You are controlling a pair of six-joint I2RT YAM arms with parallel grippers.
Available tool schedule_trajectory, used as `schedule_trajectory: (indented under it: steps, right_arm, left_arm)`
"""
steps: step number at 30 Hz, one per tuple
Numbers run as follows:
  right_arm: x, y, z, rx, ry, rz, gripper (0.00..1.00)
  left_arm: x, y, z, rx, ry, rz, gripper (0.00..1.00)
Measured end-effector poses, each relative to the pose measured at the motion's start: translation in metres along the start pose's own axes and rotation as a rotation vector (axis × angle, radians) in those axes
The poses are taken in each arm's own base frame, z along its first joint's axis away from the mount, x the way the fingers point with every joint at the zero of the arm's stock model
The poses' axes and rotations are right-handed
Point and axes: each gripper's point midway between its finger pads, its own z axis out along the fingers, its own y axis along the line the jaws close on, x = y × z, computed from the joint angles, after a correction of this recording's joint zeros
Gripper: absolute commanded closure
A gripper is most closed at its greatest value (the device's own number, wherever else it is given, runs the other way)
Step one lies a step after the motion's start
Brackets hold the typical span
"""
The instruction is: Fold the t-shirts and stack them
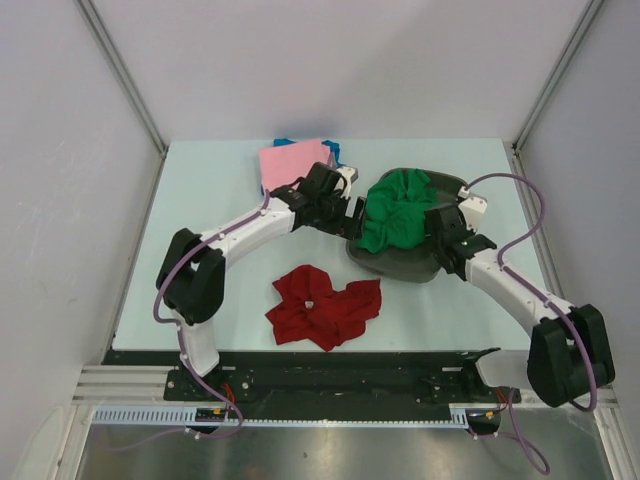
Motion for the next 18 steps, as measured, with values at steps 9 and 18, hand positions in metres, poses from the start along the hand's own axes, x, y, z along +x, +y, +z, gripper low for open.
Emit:
schedule_trajectory:
  steps: [9,18]
  right_arm:
    - [0.021,0.002,0.04,0.023,0.077,-0.033,0.77]
    - [0.053,0.01,0.064,0.017,0.169,-0.079,0.55]
  left_arm:
    - [0.001,0.001,0.003,-0.002,0.003,-0.005,0.0]
    - [-0.002,0.003,0.023,-0.008,0.025,-0.007,0.0]
